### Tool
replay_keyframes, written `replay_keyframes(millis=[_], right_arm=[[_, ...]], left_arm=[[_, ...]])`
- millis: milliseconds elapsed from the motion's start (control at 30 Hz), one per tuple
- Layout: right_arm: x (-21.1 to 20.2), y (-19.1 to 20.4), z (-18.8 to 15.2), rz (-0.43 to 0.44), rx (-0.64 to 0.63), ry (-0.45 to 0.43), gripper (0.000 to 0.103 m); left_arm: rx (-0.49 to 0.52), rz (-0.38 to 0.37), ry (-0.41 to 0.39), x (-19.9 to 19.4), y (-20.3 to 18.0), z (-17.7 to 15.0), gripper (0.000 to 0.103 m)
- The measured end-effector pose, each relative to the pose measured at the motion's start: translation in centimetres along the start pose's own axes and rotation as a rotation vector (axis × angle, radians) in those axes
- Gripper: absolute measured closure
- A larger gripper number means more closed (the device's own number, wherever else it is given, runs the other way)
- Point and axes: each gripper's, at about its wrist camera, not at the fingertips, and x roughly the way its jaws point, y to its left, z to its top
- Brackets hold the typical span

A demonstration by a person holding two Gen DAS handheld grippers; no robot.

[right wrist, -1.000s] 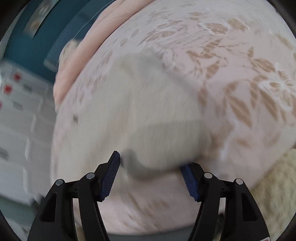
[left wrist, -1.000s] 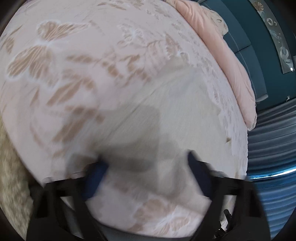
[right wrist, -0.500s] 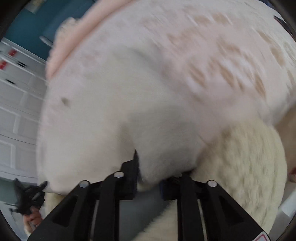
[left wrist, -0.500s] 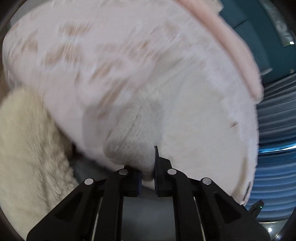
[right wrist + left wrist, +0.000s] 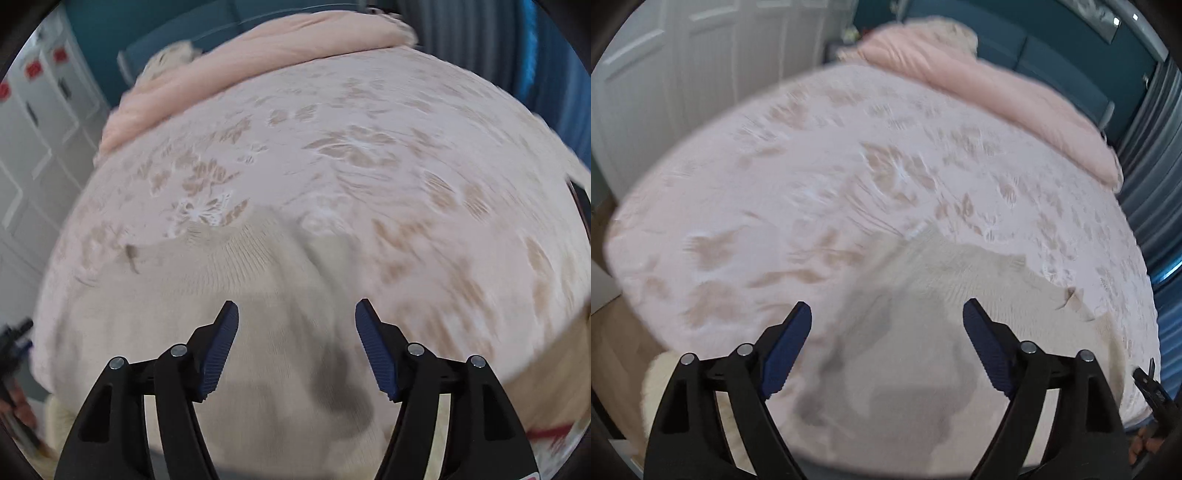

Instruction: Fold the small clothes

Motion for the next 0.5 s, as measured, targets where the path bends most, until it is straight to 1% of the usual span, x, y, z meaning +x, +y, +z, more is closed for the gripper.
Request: replay_keyframes(millis=[33,67,100,133,167,200,233,267,300,333,367,400,433,467,500], right_arm=[[1.2,0.4,0.2,-0.016,-0.014,0.019,0.038],[3.3,1.0,0.8,-0.039,-0.028,0.046,0.038],[4.4,1.3,0.9,-0.041,-0.033,0.063,0.043],[5.3,1.5,0.9,-0.047,-0.039,0.080,0.058],[6.0,1.9,0.8,-0.045,-0.048,0.108,0.096],[5.8,1.7,0.9,-0.017,-0.041,0.119,0.095],[4.5,1.6,1.2,0.026,-0.018,0.088,0.096],[2.2,1.6,1.8,0.096,0.006,0.013,0.096],[0.1,1.3,2.2,0.121,0.013,-0.043,0.096],[-1.9,0.9,2.6,0.130,0.018,-0.105,0.096],[-2.3,0.4,2.6,0.127,0.024,-0.130,0.096],[-1.5,-0.3,2.7,0.106,0.033,-0.120,0.096],[0.1,-0.9,2.6,0.080,0.039,-0.078,0.096],[3.9,-2.1,2.2,0.049,0.054,0.041,0.096],[7.1,-3.1,1.5,0.037,0.082,0.156,0.097]], left_arm=[[-0.019,-0.006,0.038,1.6,-0.1,0.3,0.022],[-0.039,-0.023,0.078,3.2,-0.1,0.5,0.026],[-0.066,-0.024,0.124,5.1,0.2,0.5,0.045],[-0.077,-0.019,0.156,6.2,0.4,0.5,0.063],[-0.077,-0.012,0.176,6.9,0.5,0.6,0.075],[-0.077,-0.005,0.175,7.1,0.6,1.0,0.095],[-0.083,-0.032,0.170,6.5,0.8,1.6,0.095],[-0.091,-0.057,0.150,5.6,1.0,2.0,0.095],[-0.088,-0.079,0.116,4.4,1.1,2.6,0.095],[-0.078,-0.075,0.102,3.8,1.1,3.0,0.095],[-0.072,-0.067,0.097,3.7,1.2,3.4,0.095],[-0.063,-0.047,0.107,4.5,1.2,3.7,0.095],[-0.048,-0.011,0.124,5.9,1.0,3.8,0.095],[-0.035,0.018,0.141,7.5,0.8,3.6,0.095],[-0.024,0.037,0.164,8.8,0.6,3.3,0.095]])
